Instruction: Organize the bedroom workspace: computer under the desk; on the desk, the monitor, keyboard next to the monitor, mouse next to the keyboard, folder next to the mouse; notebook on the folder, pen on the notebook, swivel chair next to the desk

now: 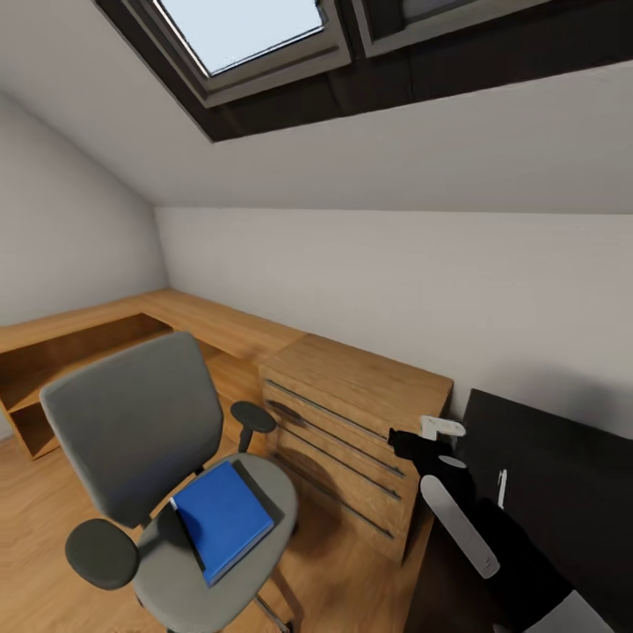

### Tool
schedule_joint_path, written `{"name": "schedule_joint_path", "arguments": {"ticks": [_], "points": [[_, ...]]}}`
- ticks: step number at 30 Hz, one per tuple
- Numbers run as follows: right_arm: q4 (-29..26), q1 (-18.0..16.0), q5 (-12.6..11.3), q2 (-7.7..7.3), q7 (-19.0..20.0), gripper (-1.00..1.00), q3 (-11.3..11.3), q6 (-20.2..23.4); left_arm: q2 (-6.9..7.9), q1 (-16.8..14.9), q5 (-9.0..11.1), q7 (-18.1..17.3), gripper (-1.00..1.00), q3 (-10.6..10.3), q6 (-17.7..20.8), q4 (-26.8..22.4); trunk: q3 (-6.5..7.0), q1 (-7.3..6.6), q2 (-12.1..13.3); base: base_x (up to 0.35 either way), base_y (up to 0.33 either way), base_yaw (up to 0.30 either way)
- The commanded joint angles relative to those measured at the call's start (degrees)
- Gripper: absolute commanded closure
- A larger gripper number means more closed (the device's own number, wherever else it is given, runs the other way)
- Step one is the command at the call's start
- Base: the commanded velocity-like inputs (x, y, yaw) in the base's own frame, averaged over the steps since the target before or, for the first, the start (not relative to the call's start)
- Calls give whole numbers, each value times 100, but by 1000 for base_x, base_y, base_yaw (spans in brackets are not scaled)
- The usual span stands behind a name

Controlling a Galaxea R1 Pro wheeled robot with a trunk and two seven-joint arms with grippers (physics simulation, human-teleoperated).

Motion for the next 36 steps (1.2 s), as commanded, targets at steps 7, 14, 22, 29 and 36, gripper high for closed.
{"name": "schedule_joint_path", "arguments": {"ticks": [7, 14, 22, 29, 36], "points": [[-15, -7, -35, -6, -47, -100, 115, 13, -6, 3, 47, 9, -100, -20, -8, -12, -5, 0, -3, 0, 0, 278], [-20, -7, -28, -6, -47, -100, 118, 13, -10, 3, 37, 6, -100, -27, -8, -13, -5, 0, -3, 0, 0, 278], [-20, -7, -22, -6, -47, -100, 112, 13, -30, 3, 46, 5, -100, -32, -8, -108, -5, 0, -3, 0, 0, 278], [-38, -7, -23, -22, -44, -100, 106, 21, -29, 3, 64, 29, -100, -23, 3, -153, -114, 132, -244, 0, 0, 141], [392, -7, 17, -3, 146, -100, 577, -130, 29, -139, 586, 4, -100, -16, 1131, -247, -239, 286, -525, 0, 0, 1]]}}
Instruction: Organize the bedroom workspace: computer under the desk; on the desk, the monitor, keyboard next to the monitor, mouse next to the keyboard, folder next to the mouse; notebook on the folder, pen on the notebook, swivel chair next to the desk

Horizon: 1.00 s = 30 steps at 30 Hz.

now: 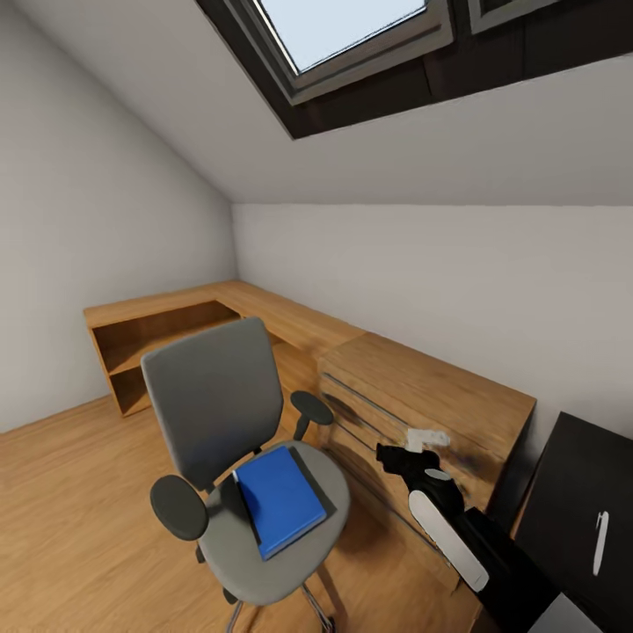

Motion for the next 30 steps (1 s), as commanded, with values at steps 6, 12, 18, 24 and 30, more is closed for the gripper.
{"name": "schedule_joint_path", "arguments": {"ticks": [6, 12, 18, 24, 30], "points": [[899, -56, 115, 508, 619, -100, 219, -392, 237, -450, 427, 38, -100, 30, 1648, -1137, -115, 132, -246, 0, 0, 0], [1980, -691, 147, 896, 1329, -100, 212, -453, 703, -540, 975, 36, -100, 496, 2518, -1937, -222, 264, -487, 0, 0, 0], [3281, -1464, 43, 1183, 2100, -100, -140, -468, 1207, -796, 1970, 40, -100, 835, 3739, -2608, -330, 396, -727, 0, 0, 0], [3817, -1695, -94, 1254, 2784, -100, -730, -478, 1094, -878, 2419, 131, -100, 856, 4038, -3193, -438, 527, -968, 0, 0, 0], [3868, -1705, -365, 1257, 2844, -100, -800, -479, 989, -899, 2401, 921, -100, 850, 4065, -4266, -546, 659, -1209, 0, 0, 0]]}}
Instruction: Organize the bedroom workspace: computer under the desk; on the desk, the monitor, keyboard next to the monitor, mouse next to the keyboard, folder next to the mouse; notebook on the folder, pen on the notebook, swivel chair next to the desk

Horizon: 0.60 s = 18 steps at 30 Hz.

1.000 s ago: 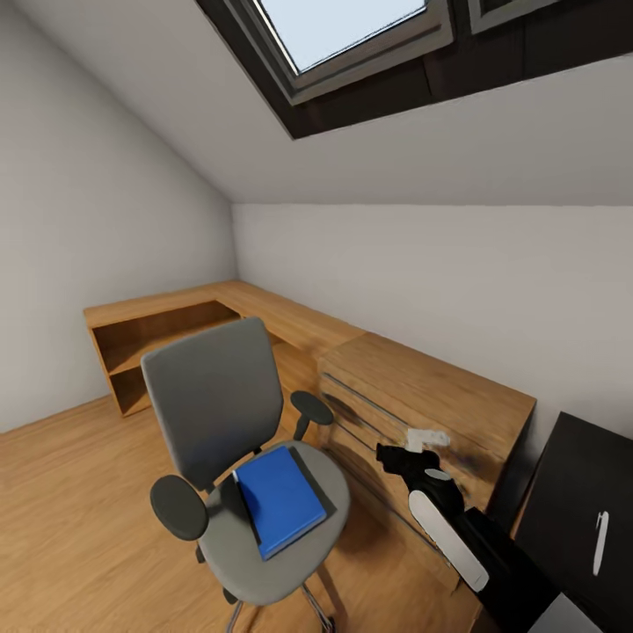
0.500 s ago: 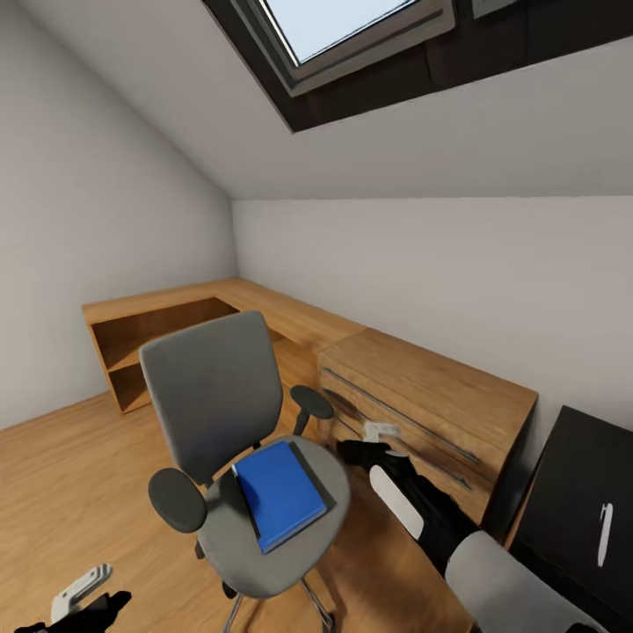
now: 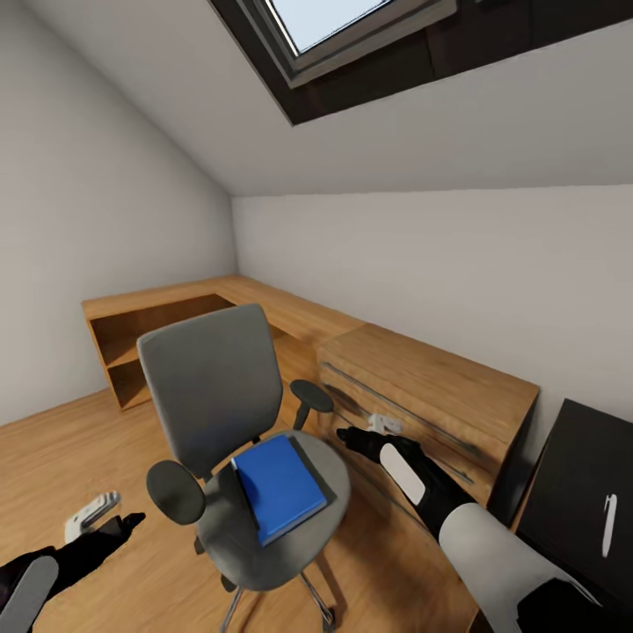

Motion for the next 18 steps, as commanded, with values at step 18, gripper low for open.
{"name": "schedule_joint_path", "arguments": {"ticks": [18], "points": [[4, 10, -250, 4, -43, -100, 29, -18, -967, -5, -1770, 1179, -100, -708, -614, -104, -330, 396, -727, 0, 0, 237]]}}
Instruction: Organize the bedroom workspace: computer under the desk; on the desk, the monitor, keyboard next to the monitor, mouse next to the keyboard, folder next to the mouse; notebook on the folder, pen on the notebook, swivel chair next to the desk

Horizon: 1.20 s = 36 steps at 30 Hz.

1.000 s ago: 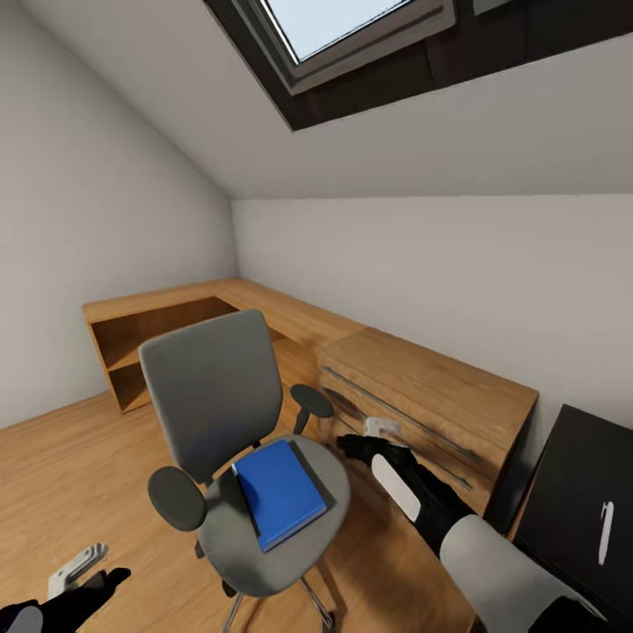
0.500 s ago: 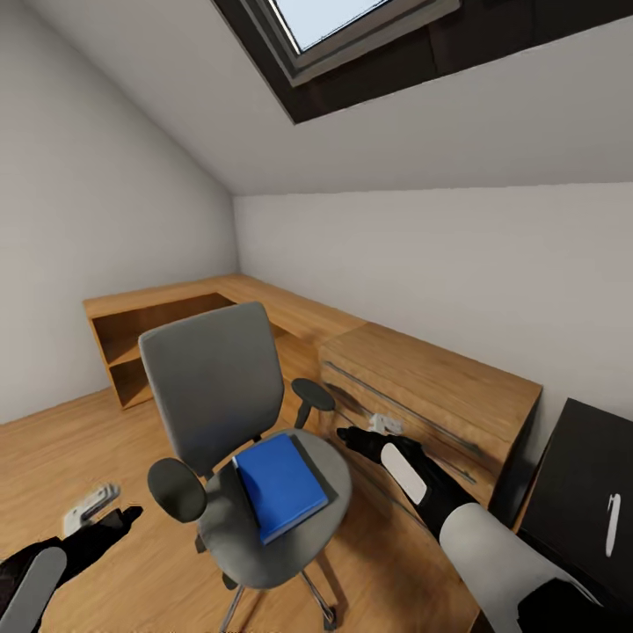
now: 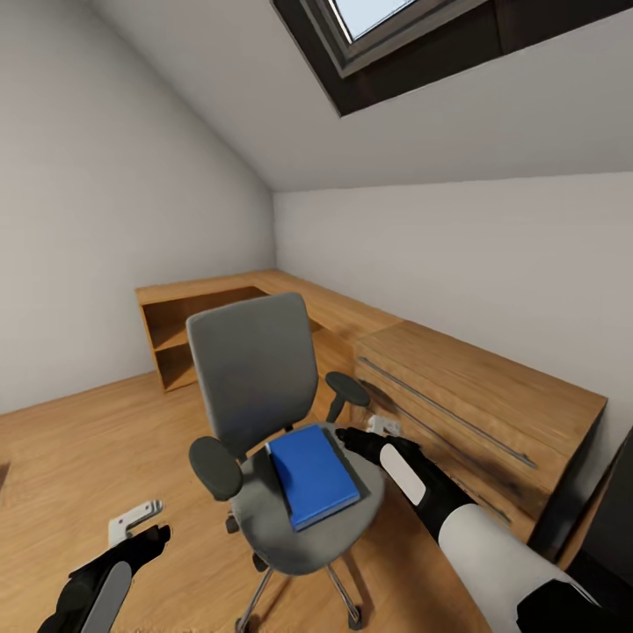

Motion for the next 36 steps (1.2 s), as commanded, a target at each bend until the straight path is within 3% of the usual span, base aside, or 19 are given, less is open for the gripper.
{"name": "schedule_joint_path", "arguments": {"ticks": [1, 7, 12, 21, 22, 23, 24, 29, 33, 36], "points": [[-12, -4, -61, -4, -54, -100, 24, 8, 1, -4, 58, 47, -100, 3, 15, -8, -25, 22, -45, 0, 0, 277], [-13, -3, -60, -5, -54, -100, 22, 8, -2, -4, 59, 45, -100, 24, 15, -9, -132, 154, -285, 0, 0, 277], [-12, -3, -52, -22, -50, -100, 9, 8, -3, -4, 58, 8, -100, 19, 15, 2, -132, 154, -285, 0, 0, 253], [-4, 7, 4, -51, -53, -100, 21, -70, -2, -4, 61, -29, -100, 21, 24, 8, -132, 154, -285, 126, 0, 29], [6, 8, 62, -53, -53, -100, 33, -124, 1, -4, 56, -28, -100, 21, 24, 11, -132, 154, -285, 208, 0, 1], [148, 7, 422, -37, -63, -100, 44, -253, 5, -4, 53, -27, -100, 22, 24, 16, -132, 154, -285, 176, 0, 0], [259, 7, 586, -29, -67, -100, 46, -284, 6, -4, 53, -26, -100, 25, 24, 16, -132, 154, -285, 90, 0, 0], [679, 1, 891, -7, -62, -100, 60, -700, 13, -4, 52, -25, -100, 29, 18, 4, -132, 154, -285, 100, 0, 0], [904, -1, 1414, 9, -60, -100, 64, -1112, 21, -4, 58, -34, -100, 30, 11, -2, -132, 154, -285, 258, 0, 0], [957, -1, 1580, 25, -56, -100, 65, -1188, 23, -4, 60, -34, -100, 31, 6, -16, -132, 154, -285, 279, 0, 0]]}}
